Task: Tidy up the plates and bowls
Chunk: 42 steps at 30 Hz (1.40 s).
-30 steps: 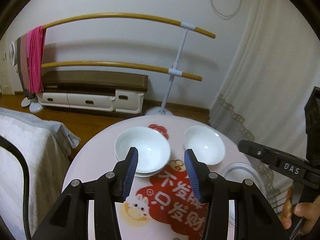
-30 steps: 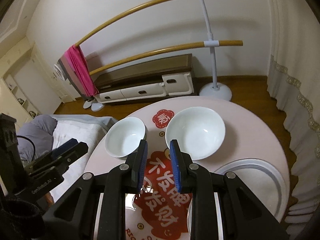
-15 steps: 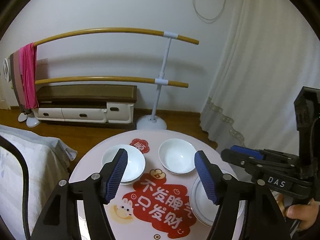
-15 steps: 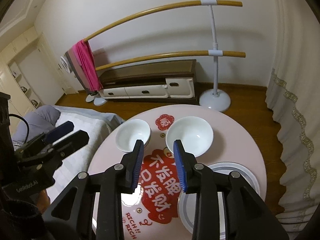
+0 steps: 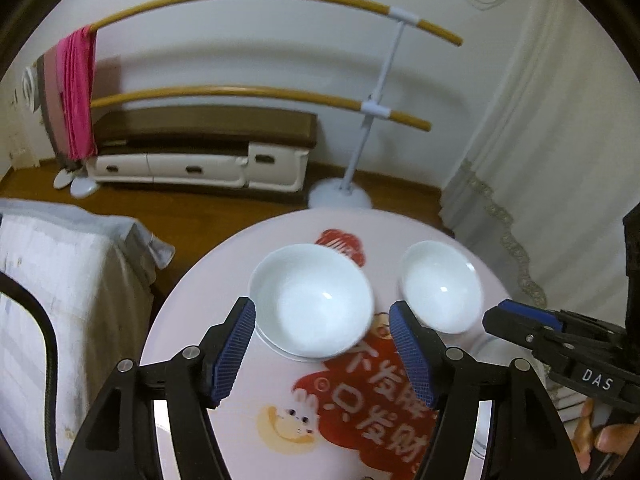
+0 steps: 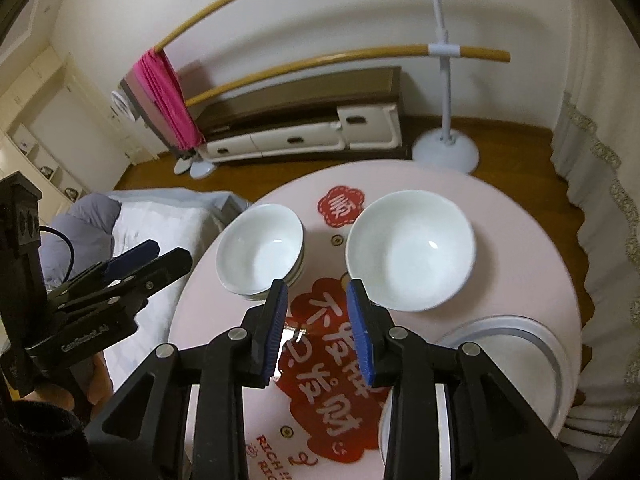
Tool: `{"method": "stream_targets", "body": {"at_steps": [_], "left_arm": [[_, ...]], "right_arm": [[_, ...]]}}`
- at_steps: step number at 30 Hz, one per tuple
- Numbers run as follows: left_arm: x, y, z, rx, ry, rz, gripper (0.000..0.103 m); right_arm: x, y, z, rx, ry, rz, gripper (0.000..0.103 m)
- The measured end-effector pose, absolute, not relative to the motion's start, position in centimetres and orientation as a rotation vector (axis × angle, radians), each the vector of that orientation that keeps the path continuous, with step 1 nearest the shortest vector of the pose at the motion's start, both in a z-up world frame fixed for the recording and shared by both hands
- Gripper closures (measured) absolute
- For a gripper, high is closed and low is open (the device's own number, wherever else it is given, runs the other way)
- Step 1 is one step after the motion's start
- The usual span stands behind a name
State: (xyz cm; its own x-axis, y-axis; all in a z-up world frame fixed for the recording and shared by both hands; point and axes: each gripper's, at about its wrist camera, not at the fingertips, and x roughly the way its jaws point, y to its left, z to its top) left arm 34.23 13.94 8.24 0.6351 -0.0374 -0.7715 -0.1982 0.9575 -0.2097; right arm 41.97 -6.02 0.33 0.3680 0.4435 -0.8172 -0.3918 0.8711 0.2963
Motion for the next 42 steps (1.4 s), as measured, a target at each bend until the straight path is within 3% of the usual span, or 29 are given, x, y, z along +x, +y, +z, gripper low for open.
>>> {"method": "stream_targets", "body": {"at_steps": [15,42], "left_arm": [[40.8,18.4,3.6,-0.349,0.980,0.138,0.038],[42.3,20.3,-1.0,-0.376,1.018,0.130,0.038]], "right_arm": [[46.3,-1.1,-6.1,0.052,1.206,0.566,0.071],[48.8,1.0,-9.2,0.055,1.268,0.536,0.071]]}}
